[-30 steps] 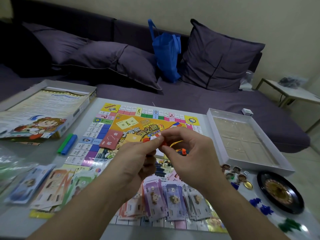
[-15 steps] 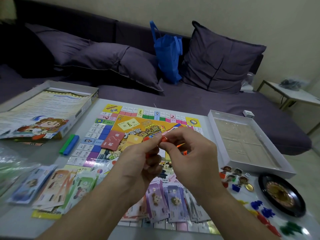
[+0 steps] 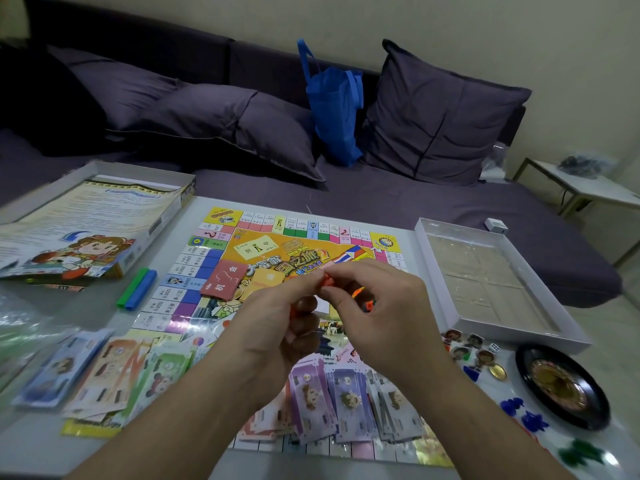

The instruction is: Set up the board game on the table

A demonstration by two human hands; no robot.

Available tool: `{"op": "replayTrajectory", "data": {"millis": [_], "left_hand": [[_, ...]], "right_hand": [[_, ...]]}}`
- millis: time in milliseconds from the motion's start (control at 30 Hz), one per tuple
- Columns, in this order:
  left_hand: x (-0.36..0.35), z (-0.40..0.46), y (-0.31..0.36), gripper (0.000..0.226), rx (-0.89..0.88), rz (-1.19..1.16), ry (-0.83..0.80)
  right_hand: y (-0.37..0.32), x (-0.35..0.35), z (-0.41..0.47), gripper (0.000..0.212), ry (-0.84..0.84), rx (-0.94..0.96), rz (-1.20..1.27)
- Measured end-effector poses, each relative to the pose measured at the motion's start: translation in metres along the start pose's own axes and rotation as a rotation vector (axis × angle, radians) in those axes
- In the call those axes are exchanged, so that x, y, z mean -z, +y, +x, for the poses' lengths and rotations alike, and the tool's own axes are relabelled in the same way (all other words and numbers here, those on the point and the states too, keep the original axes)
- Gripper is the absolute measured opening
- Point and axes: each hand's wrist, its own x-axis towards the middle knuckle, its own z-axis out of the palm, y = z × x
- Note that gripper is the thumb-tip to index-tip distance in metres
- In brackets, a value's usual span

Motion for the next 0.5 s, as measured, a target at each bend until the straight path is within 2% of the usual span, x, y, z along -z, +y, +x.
{"op": "replayTrajectory", "data": {"millis": [133,500], "left_hand": [[-0.0007,-0.0003,-0.0005,0.02,0.001,0.035,0.029],[-0.0071,-0.0069,-0.0024,0.013,0.022,-0.082,-0.06]], "right_hand": [[0.0005,0.0005,-0.0013,0.015,-0.019,-0.015,0.005],[-0.0018,0.0017,-0.0003,0.012,-0.036,-0.067,0.091]]}}
